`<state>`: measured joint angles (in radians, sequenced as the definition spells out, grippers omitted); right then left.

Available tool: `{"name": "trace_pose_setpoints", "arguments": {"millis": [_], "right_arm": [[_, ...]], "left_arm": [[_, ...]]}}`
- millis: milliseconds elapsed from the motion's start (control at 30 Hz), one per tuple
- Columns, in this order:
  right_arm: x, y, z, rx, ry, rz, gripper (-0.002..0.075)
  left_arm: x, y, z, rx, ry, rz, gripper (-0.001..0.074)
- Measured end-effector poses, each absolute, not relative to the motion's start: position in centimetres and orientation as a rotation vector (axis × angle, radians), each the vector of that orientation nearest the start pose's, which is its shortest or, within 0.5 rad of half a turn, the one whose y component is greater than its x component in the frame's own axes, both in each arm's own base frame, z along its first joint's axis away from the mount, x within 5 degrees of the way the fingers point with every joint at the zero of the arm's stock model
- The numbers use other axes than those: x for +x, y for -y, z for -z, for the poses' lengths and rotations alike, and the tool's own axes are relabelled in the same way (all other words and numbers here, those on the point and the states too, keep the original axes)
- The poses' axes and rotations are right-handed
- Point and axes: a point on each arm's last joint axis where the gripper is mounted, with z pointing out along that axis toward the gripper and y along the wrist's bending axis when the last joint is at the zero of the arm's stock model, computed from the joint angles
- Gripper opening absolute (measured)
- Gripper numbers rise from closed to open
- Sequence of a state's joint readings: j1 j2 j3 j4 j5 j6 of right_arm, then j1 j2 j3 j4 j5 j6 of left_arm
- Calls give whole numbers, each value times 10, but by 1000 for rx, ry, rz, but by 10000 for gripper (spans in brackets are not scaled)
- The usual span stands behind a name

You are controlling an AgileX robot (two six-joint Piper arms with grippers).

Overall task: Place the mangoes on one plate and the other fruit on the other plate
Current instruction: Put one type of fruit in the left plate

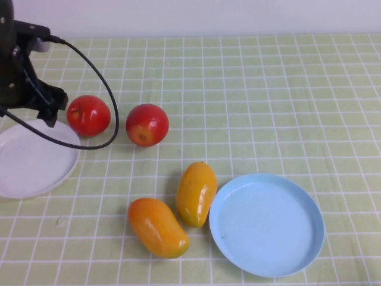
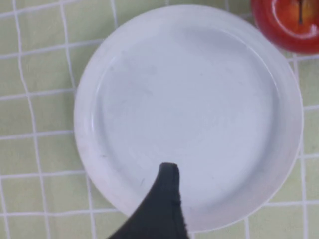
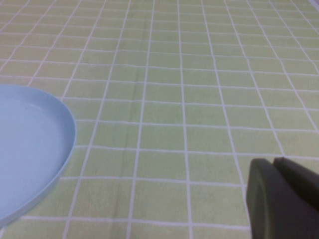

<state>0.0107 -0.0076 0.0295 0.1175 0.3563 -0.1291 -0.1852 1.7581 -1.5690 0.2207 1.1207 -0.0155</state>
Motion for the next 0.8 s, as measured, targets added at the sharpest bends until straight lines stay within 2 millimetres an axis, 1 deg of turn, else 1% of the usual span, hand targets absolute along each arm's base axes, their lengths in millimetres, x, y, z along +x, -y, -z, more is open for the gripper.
{"name": "trace_pose_setpoints", "arguments": {"millis": [33,133,233,333,400,467,500,567,633,667,733,800], "right_arm": [[53,-4,-172,-56,-1859,-32,-18],[53,-4,-172,-56,-1859,-32,-18],[53,-4,-172,-56,-1859,-32,-18],[53,-4,-172,-56,-1859,-32,-18],[53,-4,-172,-56,-1859,-32,-18],[53,-4,-172,-56,-1859,-32,-18],[53,-4,-172,-56,-1859,-32,-18],[53,-4,-172,-56,-1859,-32,-18],[53,-4,-172,-56,-1859,-32,-18],[53,-4,-172,-56,-1859,-32,-18],[53,-4,-172,-56,-1859,-32,-18],[53,-4,-172,-56,-1859,-32,-18]], "left_arm": [[370,49,-308,301,-2746,-234,669],[366,59,-313,287,-2734,-89,669],[367,80,-317,391,-2658,82,669],[372,113,-315,516,-2539,214,669],[376,136,-306,569,-2489,296,669],[381,154,-294,603,-2482,351,669],[383,161,-285,624,-2495,369,669],[391,169,-270,650,-2530,381,669],[399,172,-256,668,-2570,366,669],[403,172,-253,671,-2584,346,669],[410,170,-251,674,-2592,276,669],[413,167,-255,683,-2591,215,669]]}}
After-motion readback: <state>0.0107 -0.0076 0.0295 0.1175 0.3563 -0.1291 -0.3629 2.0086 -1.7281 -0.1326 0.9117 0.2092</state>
